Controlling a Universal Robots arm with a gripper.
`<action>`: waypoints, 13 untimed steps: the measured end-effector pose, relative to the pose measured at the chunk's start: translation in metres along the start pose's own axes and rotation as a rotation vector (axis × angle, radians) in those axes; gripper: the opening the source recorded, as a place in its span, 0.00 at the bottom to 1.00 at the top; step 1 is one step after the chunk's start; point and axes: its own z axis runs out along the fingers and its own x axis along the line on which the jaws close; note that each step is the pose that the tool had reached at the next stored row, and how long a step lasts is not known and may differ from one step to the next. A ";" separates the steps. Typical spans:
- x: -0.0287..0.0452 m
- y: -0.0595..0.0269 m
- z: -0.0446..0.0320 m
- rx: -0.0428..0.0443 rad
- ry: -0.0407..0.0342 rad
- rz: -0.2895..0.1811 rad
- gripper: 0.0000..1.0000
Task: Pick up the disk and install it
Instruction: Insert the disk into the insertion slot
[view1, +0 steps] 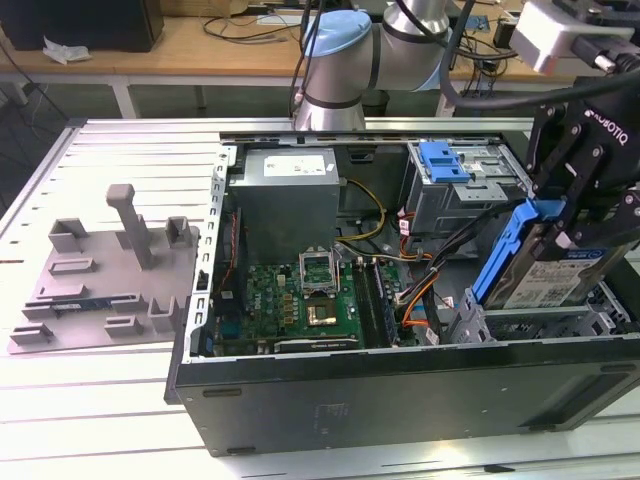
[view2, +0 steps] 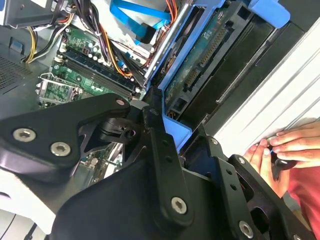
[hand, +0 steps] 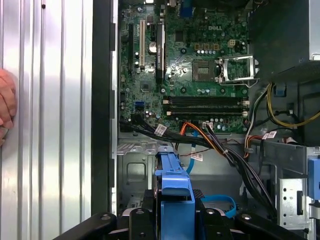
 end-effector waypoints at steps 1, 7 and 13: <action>0.0000 -0.0001 0.0012 0.0000 0.0000 0.000 0.37; 0.0001 -0.0003 0.0080 0.0001 0.0000 0.000 0.37; 0.0002 -0.0004 0.0108 0.0004 0.0002 0.000 0.38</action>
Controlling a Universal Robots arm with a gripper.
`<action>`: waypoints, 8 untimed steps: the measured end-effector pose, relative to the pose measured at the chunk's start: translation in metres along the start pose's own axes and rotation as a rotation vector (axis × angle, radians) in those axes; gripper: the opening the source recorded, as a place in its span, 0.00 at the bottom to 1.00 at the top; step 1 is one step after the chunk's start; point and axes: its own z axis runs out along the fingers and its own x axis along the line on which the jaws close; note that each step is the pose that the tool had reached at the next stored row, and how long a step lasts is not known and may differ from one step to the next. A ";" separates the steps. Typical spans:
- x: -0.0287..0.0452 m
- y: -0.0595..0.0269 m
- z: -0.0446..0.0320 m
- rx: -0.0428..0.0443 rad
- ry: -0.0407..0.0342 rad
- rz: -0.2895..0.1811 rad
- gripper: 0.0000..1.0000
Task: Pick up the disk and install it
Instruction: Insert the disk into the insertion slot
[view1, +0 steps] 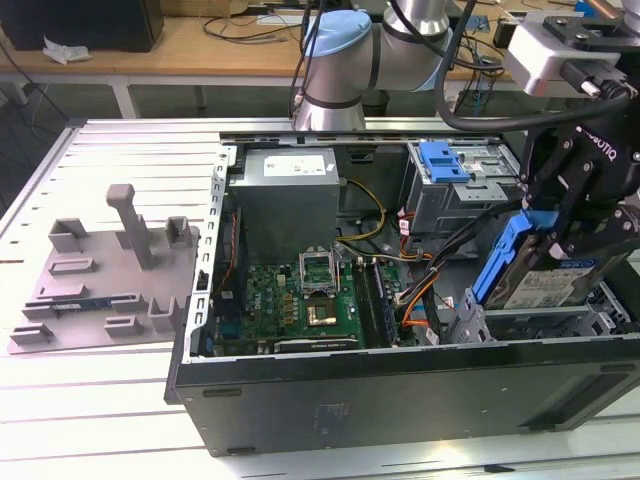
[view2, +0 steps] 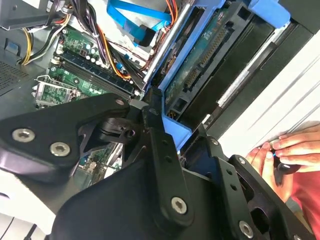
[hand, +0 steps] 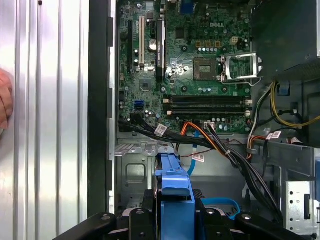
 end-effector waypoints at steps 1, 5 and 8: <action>0.0000 0.0000 0.0002 0.0000 -0.0001 0.000 0.44; 0.0000 0.0001 0.0004 0.0000 -0.0001 0.000 0.51; 0.0000 0.0000 0.0004 0.0000 -0.0001 0.000 0.51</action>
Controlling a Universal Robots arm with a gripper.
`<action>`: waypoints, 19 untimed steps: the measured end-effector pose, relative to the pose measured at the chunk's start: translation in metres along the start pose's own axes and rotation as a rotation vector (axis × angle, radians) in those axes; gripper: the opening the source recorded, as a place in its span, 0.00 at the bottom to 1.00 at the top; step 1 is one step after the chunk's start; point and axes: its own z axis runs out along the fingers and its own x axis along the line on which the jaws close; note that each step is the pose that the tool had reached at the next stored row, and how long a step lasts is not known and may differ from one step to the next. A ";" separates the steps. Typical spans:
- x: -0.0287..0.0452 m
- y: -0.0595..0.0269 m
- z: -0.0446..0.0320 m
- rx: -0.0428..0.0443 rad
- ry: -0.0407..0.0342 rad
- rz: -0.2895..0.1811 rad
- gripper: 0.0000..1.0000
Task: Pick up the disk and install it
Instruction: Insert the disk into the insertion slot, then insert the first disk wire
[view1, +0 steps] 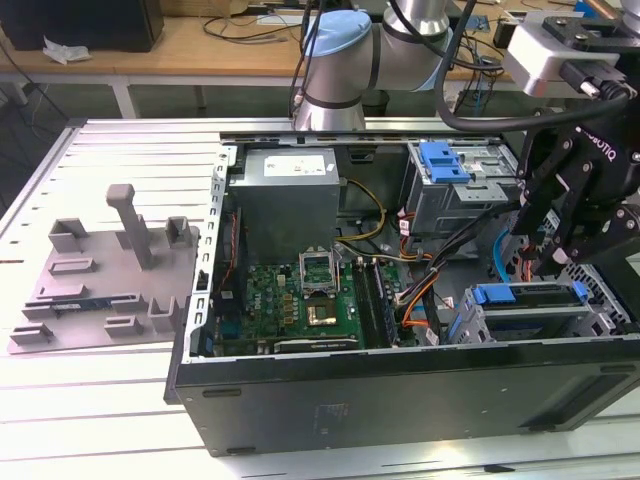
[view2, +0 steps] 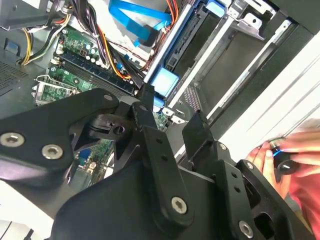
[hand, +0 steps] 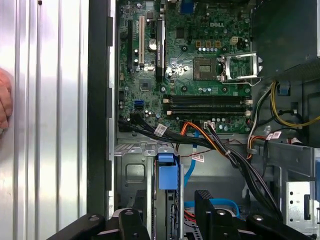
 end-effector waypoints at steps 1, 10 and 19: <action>0.0000 0.0000 0.0000 0.0000 0.0000 0.000 0.51; 0.0000 0.0000 0.0005 0.0000 0.0000 0.000 0.51; -0.0200 -0.0001 0.0008 -0.0002 0.0567 0.002 0.51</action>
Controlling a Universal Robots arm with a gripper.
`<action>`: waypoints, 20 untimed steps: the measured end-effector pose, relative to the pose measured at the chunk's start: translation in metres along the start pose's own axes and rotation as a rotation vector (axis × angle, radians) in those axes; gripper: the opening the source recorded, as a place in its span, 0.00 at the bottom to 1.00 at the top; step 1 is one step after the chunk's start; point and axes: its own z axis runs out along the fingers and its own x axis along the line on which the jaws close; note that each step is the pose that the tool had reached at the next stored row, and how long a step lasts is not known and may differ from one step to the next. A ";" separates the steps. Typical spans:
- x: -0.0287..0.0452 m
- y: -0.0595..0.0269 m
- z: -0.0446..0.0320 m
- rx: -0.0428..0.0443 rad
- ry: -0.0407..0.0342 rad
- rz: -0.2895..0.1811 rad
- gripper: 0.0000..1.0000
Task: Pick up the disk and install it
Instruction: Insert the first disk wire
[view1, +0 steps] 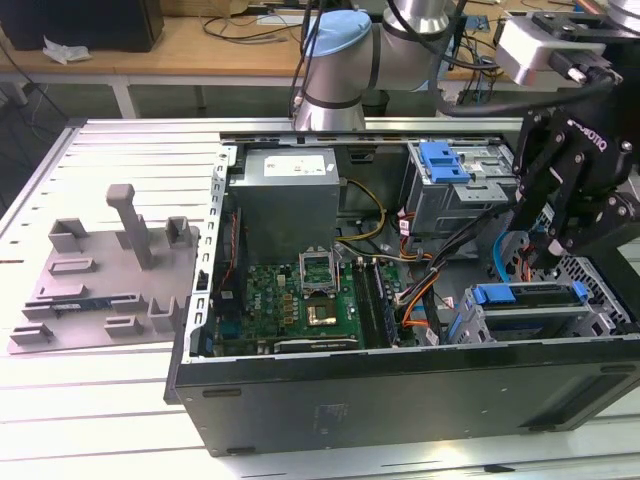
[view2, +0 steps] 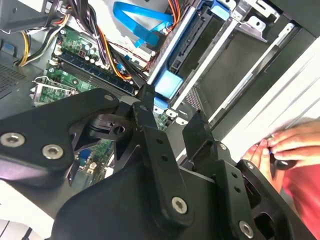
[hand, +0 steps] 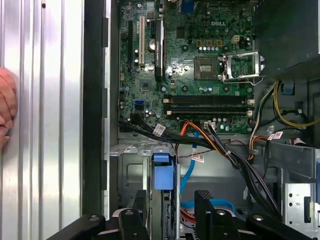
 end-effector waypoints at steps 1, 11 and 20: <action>-0.0035 0.0000 -0.0002 0.0000 0.0100 0.000 0.51; -0.0627 -0.0020 -0.0027 -0.0035 0.1619 0.005 0.51; -0.0740 -0.0180 -0.0033 -0.0350 0.2962 0.002 0.51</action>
